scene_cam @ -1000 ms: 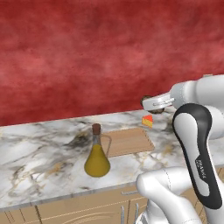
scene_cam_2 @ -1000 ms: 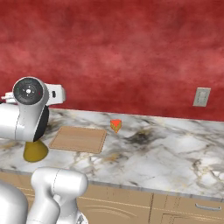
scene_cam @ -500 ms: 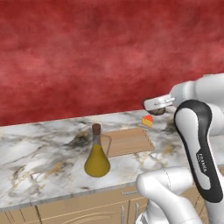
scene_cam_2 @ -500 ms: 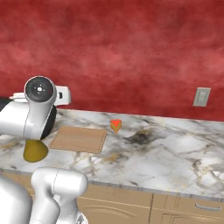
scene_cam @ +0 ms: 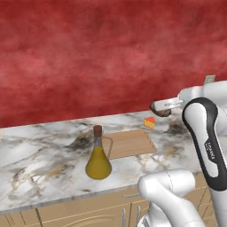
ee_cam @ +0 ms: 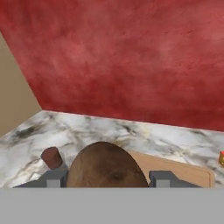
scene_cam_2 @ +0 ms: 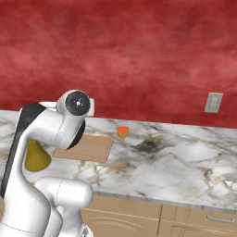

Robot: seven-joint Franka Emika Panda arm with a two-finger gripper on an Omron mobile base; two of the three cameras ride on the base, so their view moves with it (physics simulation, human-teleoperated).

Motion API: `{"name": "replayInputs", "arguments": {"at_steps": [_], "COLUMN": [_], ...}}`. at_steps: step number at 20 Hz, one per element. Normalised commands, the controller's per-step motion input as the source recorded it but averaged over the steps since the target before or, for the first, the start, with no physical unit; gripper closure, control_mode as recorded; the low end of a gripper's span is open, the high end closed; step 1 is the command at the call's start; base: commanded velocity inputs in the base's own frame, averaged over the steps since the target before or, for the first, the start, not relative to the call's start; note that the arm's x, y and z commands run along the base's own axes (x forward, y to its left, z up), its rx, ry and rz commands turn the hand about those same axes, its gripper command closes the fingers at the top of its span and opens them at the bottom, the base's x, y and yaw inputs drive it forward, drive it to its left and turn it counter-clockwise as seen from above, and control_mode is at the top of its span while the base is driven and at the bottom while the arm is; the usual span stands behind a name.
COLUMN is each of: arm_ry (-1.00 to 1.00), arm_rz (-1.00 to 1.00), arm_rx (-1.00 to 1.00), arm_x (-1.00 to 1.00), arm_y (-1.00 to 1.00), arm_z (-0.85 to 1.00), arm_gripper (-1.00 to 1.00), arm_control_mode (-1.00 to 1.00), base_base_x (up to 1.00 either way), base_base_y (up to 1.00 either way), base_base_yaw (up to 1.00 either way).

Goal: Retrieve the reheated potato from the microwave, then place the potato, cheese, and condiment on the cutting board.

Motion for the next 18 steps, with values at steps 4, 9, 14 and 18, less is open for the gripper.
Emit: {"name": "replayInputs", "arguments": {"at_steps": [4,9,14,18], "arm_ry": [0.17,0.21,-0.08,-0.01], "arm_rz": [0.05,0.07,0.00,0.00], "arm_rx": [-0.02,0.00,-0.02,-0.10], "arm_x": [0.55,0.44,0.30,0.38], "arm_y": [-0.07,0.00,0.02,0.00], "arm_z": [-0.29,-0.30,-0.43,-0.46], "arm_gripper": [1.00,1.00,1.00,1.00], "arm_control_mode": [-1.00,-1.00,-1.00,-1.00], "base_base_x": [0.00,0.00,0.00,0.00], "base_base_y": [0.00,0.00,0.00,0.00], "base_base_yaw": [0.00,0.00,0.00,0.00]}}
